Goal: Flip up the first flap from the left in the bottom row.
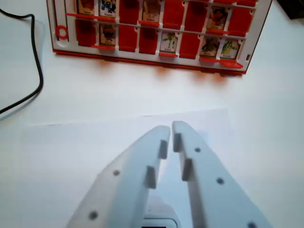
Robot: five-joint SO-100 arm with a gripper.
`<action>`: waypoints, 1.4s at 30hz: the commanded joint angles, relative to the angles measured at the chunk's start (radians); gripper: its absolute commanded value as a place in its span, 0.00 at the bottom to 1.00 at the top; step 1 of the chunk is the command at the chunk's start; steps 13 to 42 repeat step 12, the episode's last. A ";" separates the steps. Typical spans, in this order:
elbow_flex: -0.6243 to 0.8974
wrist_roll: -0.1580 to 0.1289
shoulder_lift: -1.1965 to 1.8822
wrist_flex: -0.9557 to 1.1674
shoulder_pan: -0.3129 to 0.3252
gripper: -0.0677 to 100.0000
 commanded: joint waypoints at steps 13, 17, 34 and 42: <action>-0.008 -0.017 0.002 -0.008 -0.012 0.00; -0.008 -0.017 0.002 -0.008 -0.012 0.00; -0.008 -0.017 0.002 -0.008 -0.012 0.00; -0.008 -0.017 0.002 -0.008 -0.012 0.00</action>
